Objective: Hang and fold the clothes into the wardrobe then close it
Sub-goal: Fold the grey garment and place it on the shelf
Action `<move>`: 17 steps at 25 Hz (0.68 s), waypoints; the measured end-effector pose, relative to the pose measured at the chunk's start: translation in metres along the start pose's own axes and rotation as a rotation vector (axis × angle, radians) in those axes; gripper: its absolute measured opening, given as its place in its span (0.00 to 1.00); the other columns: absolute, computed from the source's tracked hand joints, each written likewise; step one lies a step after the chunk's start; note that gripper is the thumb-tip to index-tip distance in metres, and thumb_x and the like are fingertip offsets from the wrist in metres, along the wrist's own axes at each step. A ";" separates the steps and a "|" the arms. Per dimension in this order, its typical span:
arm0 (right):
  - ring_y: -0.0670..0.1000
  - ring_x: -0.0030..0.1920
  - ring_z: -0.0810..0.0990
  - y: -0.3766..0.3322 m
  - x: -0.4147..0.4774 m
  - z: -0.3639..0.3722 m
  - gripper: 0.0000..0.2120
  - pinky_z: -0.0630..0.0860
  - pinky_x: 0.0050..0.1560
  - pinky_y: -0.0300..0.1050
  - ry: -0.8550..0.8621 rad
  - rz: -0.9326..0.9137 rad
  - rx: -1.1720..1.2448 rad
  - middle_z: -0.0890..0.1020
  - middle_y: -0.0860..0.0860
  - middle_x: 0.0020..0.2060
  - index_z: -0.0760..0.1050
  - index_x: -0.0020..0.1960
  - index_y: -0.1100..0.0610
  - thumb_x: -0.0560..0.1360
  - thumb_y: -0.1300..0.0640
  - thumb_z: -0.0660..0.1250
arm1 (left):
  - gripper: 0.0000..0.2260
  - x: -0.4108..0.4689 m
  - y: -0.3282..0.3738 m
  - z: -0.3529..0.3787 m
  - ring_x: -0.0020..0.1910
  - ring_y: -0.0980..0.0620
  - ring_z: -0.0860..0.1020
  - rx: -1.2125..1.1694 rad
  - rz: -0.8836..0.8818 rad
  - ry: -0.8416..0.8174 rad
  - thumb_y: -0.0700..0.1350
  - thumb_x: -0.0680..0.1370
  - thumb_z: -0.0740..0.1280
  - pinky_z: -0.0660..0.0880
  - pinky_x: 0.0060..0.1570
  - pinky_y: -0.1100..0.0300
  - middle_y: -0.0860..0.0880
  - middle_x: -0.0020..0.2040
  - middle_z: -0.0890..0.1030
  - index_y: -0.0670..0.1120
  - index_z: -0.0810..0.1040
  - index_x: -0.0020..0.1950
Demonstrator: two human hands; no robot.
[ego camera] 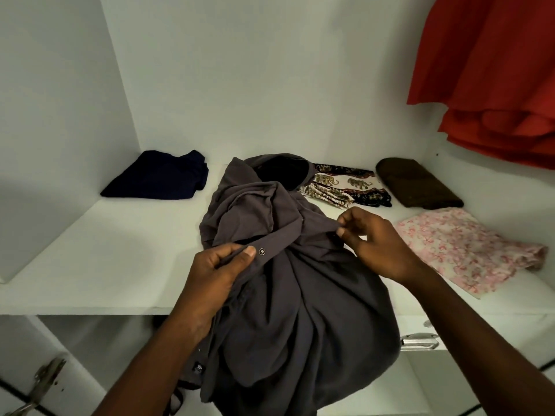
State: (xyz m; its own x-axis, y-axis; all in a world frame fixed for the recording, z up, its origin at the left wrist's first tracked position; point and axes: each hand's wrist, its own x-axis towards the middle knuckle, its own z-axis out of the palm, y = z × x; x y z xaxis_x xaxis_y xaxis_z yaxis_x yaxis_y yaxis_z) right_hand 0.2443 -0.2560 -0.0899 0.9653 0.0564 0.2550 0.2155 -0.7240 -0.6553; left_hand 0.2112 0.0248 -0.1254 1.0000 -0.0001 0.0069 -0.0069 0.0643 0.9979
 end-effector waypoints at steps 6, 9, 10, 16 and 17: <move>0.52 0.46 0.85 -0.045 -0.004 -0.027 0.05 0.80 0.47 0.48 0.024 -0.081 0.340 0.86 0.54 0.44 0.81 0.54 0.55 0.81 0.60 0.67 | 0.05 -0.001 -0.004 0.004 0.48 0.49 0.87 -0.079 0.022 0.069 0.45 0.74 0.76 0.82 0.48 0.60 0.48 0.46 0.88 0.46 0.88 0.48; 0.49 0.40 0.83 -0.067 -0.023 -0.004 0.08 0.79 0.38 0.39 -0.105 0.068 0.586 0.86 0.55 0.39 0.82 0.56 0.57 0.78 0.61 0.71 | 0.02 0.000 -0.006 0.006 0.49 0.48 0.87 -0.120 0.057 0.118 0.44 0.75 0.76 0.81 0.53 0.55 0.48 0.46 0.88 0.49 0.89 0.46; 0.49 0.40 0.83 -0.070 -0.031 0.011 0.10 0.80 0.39 0.39 -0.134 0.111 0.645 0.87 0.55 0.40 0.82 0.58 0.58 0.77 0.62 0.72 | 0.02 -0.001 -0.008 0.006 0.49 0.48 0.86 -0.104 0.107 0.138 0.44 0.76 0.76 0.81 0.53 0.54 0.48 0.46 0.88 0.49 0.88 0.46; 0.55 0.46 0.88 -0.072 -0.051 0.061 0.17 0.83 0.52 0.49 -0.017 0.186 0.817 0.88 0.56 0.43 0.81 0.60 0.56 0.73 0.65 0.76 | 0.01 -0.023 -0.021 0.020 0.44 0.52 0.85 0.211 0.576 0.317 0.44 0.77 0.76 0.81 0.46 0.58 0.53 0.42 0.85 0.48 0.86 0.48; 0.55 0.46 0.88 -0.073 -0.051 0.064 0.17 0.84 0.52 0.50 0.023 0.202 0.818 0.88 0.56 0.42 0.81 0.59 0.56 0.72 0.65 0.77 | 0.02 -0.023 -0.023 0.022 0.43 0.51 0.84 0.265 0.651 0.326 0.44 0.77 0.75 0.81 0.45 0.57 0.54 0.42 0.85 0.48 0.85 0.48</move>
State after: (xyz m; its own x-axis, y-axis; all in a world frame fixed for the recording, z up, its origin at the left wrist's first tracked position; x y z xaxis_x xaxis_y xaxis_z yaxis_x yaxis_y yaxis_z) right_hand 0.1885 -0.1619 -0.1004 0.9954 -0.0406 0.0863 0.0867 0.0077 -0.9962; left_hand 0.1881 0.0018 -0.1469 0.7440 0.2522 0.6188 -0.5520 -0.2900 0.7818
